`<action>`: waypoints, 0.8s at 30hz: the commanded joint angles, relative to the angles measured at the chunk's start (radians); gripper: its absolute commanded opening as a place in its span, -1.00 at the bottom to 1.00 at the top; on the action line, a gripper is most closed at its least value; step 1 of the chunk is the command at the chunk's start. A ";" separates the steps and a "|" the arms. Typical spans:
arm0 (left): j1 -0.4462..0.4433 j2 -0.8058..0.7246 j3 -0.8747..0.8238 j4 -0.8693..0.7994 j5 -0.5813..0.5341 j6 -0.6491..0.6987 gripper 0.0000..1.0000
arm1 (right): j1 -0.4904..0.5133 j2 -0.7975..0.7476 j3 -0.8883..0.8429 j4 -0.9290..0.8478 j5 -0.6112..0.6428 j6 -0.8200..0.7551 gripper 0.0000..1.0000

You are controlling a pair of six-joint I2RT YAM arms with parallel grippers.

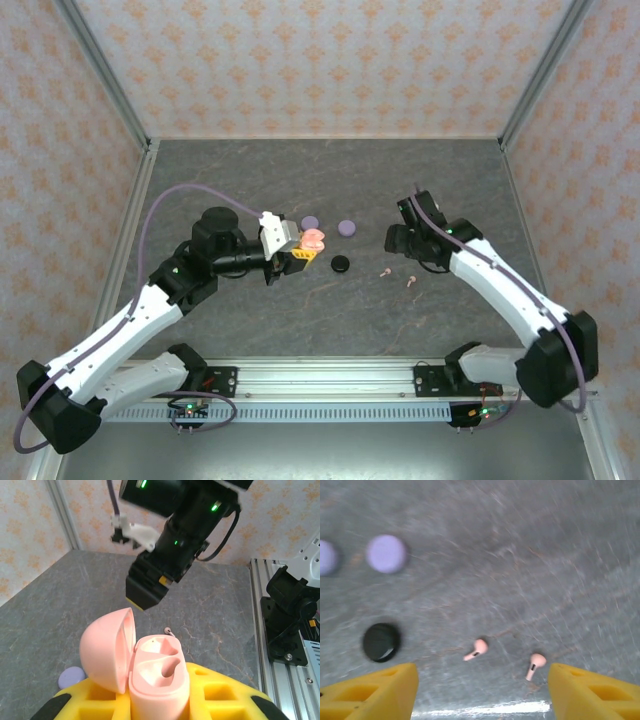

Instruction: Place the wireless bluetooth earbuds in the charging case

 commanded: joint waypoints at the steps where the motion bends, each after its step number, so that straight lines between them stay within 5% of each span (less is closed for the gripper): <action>1: -0.002 -0.020 -0.008 0.042 -0.008 -0.015 -1.00 | -0.037 0.072 -0.035 -0.039 -0.013 0.092 0.28; 14: -0.002 -0.018 -0.022 0.048 -0.002 -0.019 -1.00 | -0.134 0.269 -0.105 0.023 -0.113 0.070 -0.20; 24: -0.001 -0.025 -0.021 0.027 -0.006 -0.014 -1.00 | -0.138 0.337 -0.118 0.038 -0.103 0.067 -0.25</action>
